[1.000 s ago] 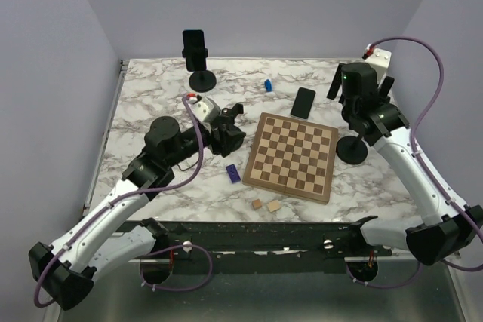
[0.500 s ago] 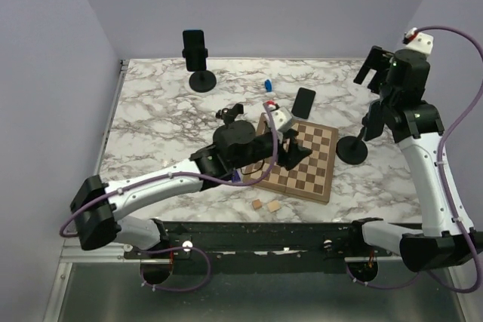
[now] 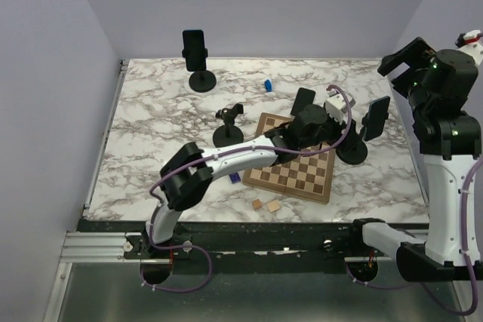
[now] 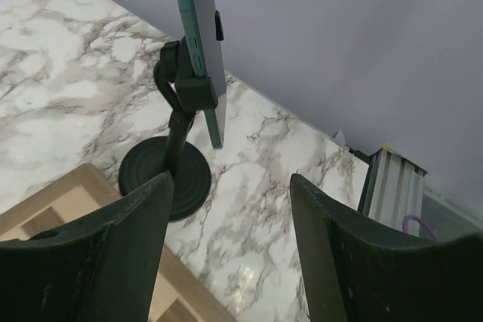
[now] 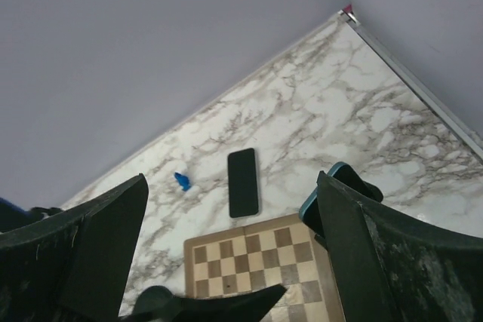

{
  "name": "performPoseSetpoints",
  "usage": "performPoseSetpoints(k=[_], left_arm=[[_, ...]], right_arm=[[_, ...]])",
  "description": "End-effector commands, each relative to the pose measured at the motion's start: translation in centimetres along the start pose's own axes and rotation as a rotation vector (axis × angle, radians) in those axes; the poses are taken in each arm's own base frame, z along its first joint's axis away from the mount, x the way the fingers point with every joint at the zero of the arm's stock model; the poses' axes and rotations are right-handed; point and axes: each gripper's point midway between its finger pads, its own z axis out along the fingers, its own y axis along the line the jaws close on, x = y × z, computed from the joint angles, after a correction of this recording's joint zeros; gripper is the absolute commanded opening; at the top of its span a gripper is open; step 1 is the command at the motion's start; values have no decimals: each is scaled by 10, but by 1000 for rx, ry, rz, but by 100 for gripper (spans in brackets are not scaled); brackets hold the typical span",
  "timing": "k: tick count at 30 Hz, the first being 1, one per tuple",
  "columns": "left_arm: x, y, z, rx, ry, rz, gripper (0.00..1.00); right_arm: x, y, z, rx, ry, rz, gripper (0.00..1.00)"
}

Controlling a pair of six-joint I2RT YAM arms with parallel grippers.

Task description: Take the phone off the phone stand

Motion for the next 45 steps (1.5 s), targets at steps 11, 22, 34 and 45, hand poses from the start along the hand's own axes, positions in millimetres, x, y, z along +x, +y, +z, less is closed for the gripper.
performPoseSetpoints(k=[11, 22, 34, 45], left_arm=[[31, 17, 92, -7, -34, -261, 71], [54, 10, 108, 157, 46, -293, 53], [58, 20, 94, 298, 106, -240, 10], [68, 10, 50, 634, 243, -124, 0]], right_arm=[[-39, 16, -59, -139, -109, 91, 99], [-26, 20, -59, -190, -86, 85, 99], [12, -5, -38, -88, 29, -61, 100], [84, -32, -15, -12, 190, -57, 100]])
